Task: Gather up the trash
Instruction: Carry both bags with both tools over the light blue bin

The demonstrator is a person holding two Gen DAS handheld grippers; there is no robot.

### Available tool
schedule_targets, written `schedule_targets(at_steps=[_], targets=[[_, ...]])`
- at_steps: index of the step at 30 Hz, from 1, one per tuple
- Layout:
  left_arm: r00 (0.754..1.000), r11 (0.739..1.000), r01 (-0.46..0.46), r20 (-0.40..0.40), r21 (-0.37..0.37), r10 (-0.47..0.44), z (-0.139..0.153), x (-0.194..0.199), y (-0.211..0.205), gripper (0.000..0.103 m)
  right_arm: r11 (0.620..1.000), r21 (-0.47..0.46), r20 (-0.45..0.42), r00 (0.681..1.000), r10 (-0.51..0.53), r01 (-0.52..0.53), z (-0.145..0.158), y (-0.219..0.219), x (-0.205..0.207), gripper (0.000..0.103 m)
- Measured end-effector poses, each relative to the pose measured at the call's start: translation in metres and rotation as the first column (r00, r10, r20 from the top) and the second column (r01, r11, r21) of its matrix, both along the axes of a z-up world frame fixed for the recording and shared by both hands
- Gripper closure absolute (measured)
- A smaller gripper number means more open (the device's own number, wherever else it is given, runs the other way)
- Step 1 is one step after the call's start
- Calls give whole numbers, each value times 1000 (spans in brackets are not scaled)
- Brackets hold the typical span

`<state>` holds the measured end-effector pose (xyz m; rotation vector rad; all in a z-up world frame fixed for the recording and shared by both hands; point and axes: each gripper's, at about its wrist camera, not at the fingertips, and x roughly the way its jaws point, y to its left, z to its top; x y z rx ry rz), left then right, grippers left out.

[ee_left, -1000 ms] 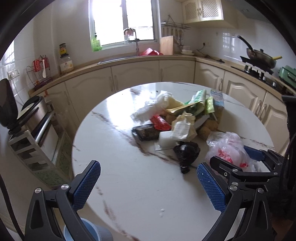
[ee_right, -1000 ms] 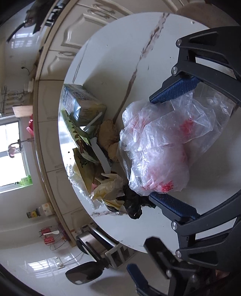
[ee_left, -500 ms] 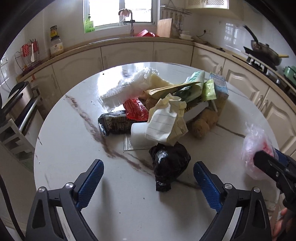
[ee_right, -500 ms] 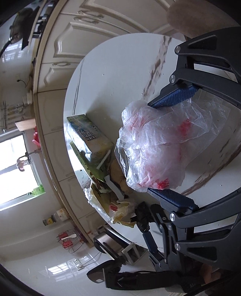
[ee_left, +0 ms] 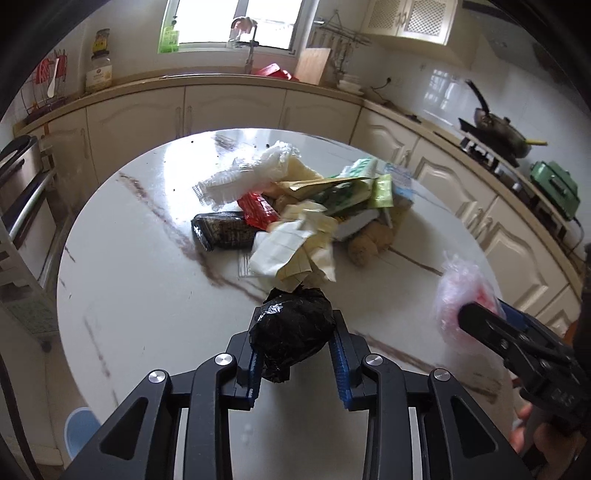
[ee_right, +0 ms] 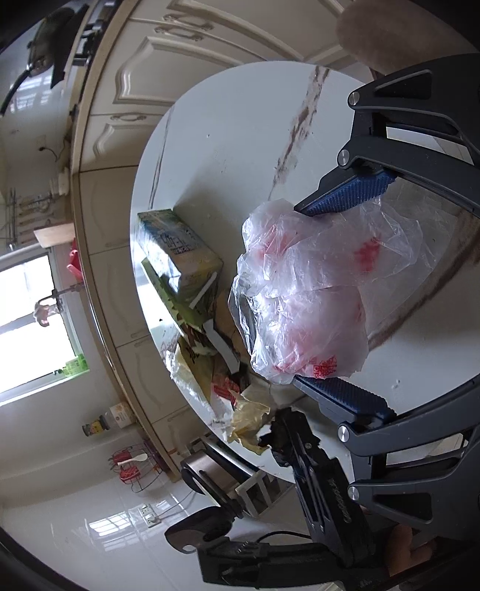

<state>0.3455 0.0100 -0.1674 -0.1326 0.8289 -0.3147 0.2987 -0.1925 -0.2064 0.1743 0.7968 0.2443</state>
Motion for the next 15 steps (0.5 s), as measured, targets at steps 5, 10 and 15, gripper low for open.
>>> schedule_targets(at_steps=[5,10,15], targets=[[1000,999,14,-8,-45,-14,0,-18,18,75,1000,0,8,1000,6,-6,8,15,-9,22],[996,991,83,-22,-102,-85,5,-39,29,74,1000,24,9,1000,16,-17,16,25,-20,22],[990,974,129,-32,-186,-137,5,-58,41,74,1000,1,6,1000,-10,10,20,28,-31,22]])
